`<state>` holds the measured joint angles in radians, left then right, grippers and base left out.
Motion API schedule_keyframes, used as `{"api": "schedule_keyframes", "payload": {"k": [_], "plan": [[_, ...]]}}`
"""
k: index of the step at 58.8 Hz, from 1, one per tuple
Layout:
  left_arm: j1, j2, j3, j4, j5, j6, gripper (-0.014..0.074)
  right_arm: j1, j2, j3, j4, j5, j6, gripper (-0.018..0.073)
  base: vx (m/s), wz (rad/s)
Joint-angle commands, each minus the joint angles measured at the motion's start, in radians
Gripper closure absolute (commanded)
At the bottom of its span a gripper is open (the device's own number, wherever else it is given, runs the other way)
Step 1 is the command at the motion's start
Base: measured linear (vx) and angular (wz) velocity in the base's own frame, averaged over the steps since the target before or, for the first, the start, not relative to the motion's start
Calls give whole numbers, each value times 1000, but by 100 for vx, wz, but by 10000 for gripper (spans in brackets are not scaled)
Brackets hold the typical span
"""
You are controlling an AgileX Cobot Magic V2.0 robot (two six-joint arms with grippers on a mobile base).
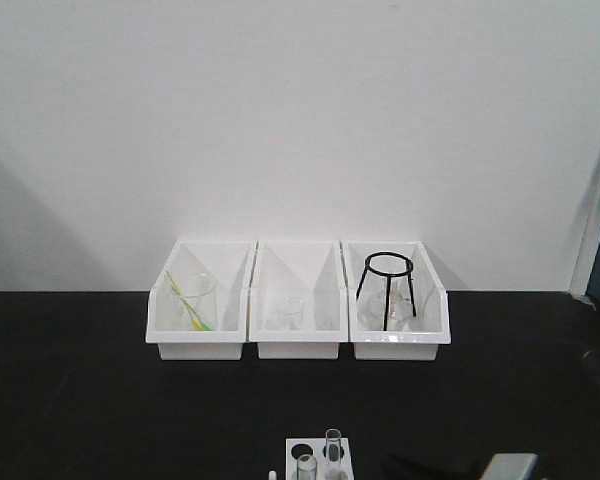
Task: Flip and reinsert test tube from rack
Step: 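Grasp the test tube with the right gripper and lift it out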
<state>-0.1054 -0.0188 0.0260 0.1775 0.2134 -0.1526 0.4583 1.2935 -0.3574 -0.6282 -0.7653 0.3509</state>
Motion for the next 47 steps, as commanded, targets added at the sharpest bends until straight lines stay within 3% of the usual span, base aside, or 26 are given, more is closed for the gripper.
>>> {"api": "schedule_keyframes", "payload": {"k": [1, 14, 34, 39, 47], "plan": [[0, -8, -4, -5, -80, -9, 602, 2, 64, -65, 18, -131, -29, 13, 0, 0], [0, -8, -4, -5, -80, -9, 602, 2, 247, -178, -33, -180, -28, 47, 0, 0], [0, -8, -4, -5, -80, -9, 602, 2, 407, -270, -37, -264, -29, 89, 0, 0], [0, -8, -4, -5, -80, -9, 602, 2, 411, -273, -35, -271, -29, 137, 0, 0], [0, -8, -4, -5, -80, -9, 602, 2, 411, -273, -36, -277, -29, 305, 0, 0]]}}
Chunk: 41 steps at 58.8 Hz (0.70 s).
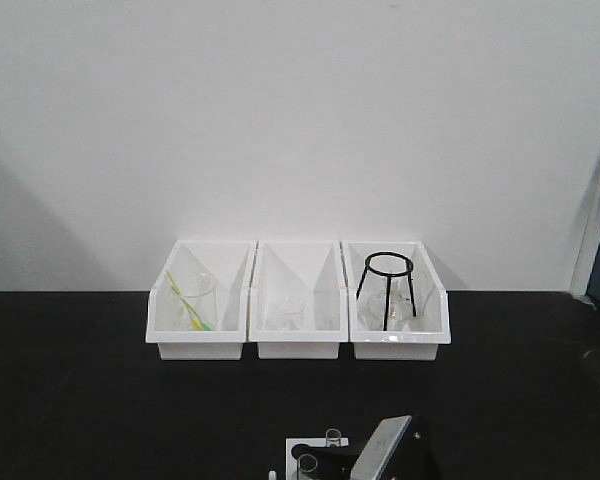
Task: Flip and reinsert test tube from rack
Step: 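Grasp the test tube with the right gripper and lift it out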
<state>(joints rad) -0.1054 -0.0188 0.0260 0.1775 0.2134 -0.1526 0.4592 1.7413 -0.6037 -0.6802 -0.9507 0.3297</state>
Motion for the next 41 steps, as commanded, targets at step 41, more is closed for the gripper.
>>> {"api": "schedule_keyframes", "payload": {"k": [41], "plan": [[0, -8, -4, -5, -80, -9, 602, 0, -471, -272, -7, 368, 241, 573, 0, 0]]}}
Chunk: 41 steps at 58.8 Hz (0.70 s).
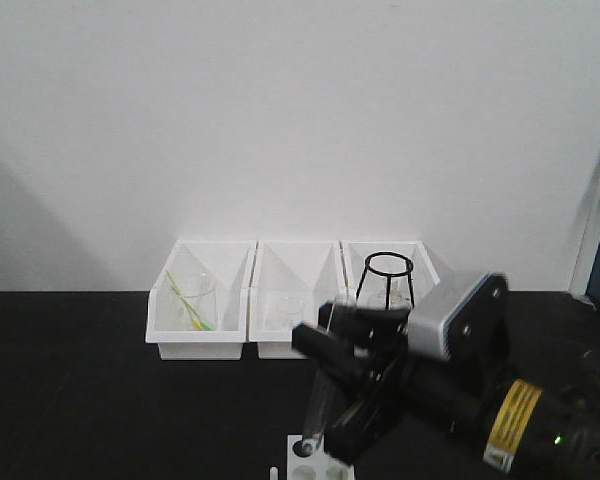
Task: Flip and reinsert test tube from rack
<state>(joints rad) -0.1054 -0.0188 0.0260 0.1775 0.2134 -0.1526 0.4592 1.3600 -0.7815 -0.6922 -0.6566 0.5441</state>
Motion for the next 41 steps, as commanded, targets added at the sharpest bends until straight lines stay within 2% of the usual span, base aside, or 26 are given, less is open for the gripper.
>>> {"api": "schedule_keyframes", "payload": {"k": [1, 4, 8, 16, 21, 24, 30, 33, 37, 41], "plan": [[0, -8, -4, -5, -80, -9, 602, 0, -99, -106, -5, 97, 25, 573, 0, 0], [0, -8, -4, -5, -80, -9, 602, 0, -126, -139, -51, 174, 12, 573, 0, 0], [0, -8, -4, -5, -80, -9, 602, 0, -152, -177, -193, 274, -84, 573, 0, 0], [0, -8, -4, -5, -80, -9, 602, 0, -169, -189, -688, 400, -433, 573, 0, 0], [0, -8, -4, -5, -80, -9, 602, -1, -168, -189, -980, 431, -535, 573, 0, 0], [0, -8, -4, -5, -80, -9, 602, -1, -168, -189, -1091, 428, -544, 573, 0, 0], [0, -8, -4, -5, -80, -9, 602, -1, -168, -189, -1092, 425, -522, 573, 0, 0], [0, -8, -4, -5, -80, -9, 602, -1, -168, -189, -1051, 445, -471, 573, 0, 0], [0, -8, -4, -5, -80, -9, 602, -1, -169, -191, -898, 485, -325, 573, 0, 0], [0, -8, -4, -5, -80, -9, 602, -1, -170, -192, -663, 532, -111, 573, 0, 0]]}}
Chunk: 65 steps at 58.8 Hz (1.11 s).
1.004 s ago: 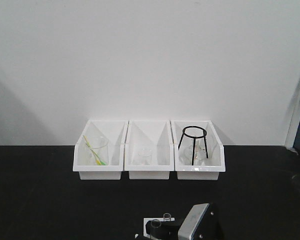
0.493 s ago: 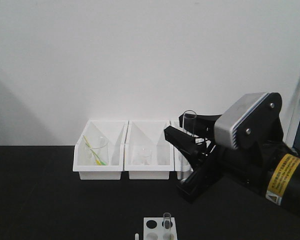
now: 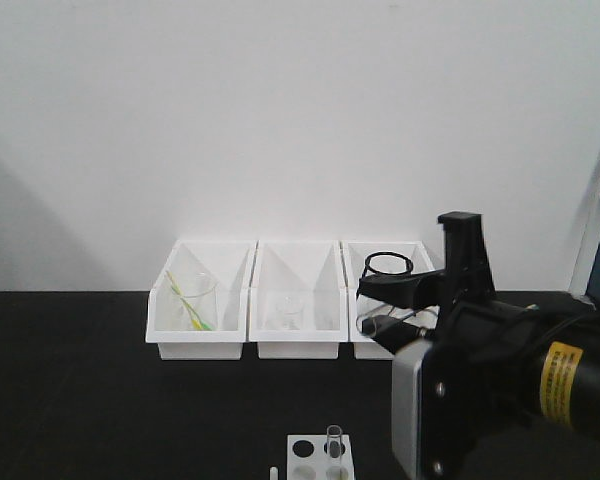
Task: Flip and reinsert test tube from rack
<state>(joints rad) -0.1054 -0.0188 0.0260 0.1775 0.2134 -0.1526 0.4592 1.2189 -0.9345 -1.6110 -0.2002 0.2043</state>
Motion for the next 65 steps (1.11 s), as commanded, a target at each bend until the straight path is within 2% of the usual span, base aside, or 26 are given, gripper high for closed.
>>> {"api": "schedule_keyframes", "payload": {"k": [1, 2, 8, 12, 17, 23, 30, 35, 45, 65], "plan": [[0, -8, -4, -5, -80, -9, 602, -1, -29, -39, 307, 85, 274, 573, 0, 0], [0, -8, -4, -5, -80, -9, 602, -1, -29, -39, 382, 99, 339, 573, 0, 0], [0, -8, -4, -5, -80, -9, 602, -2, -25, -35, 633, 168, 548, 572, 0, 0], [0, -8, -4, -5, -80, -9, 602, -1, -16, -28, 721, 137, 621, 570, 0, 0], [0, -8, -4, -5, -80, -9, 602, -1, -14, 13, 747, 18, 644, 570, 0, 0], [0, -8, -4, -5, -80, -9, 602, -1, -14, 90, 736, -182, 601, 570, 0, 0], [0, -8, -4, -5, -80, -9, 602, -1, 13, 200, 755, -420, 455, 570, 0, 0], [0, -8, -4, -5, -80, -9, 602, -1, 46, 253, 781, -543, 368, 570, 0, 0], [0, -8, -4, -5, -80, -9, 602, -1, 111, 291, 813, -667, 256, 570, 0, 0], [0, -8, -4, -5, -80, -9, 602, -1, 218, 290, 818, -765, 212, 570, 0, 0]]}}
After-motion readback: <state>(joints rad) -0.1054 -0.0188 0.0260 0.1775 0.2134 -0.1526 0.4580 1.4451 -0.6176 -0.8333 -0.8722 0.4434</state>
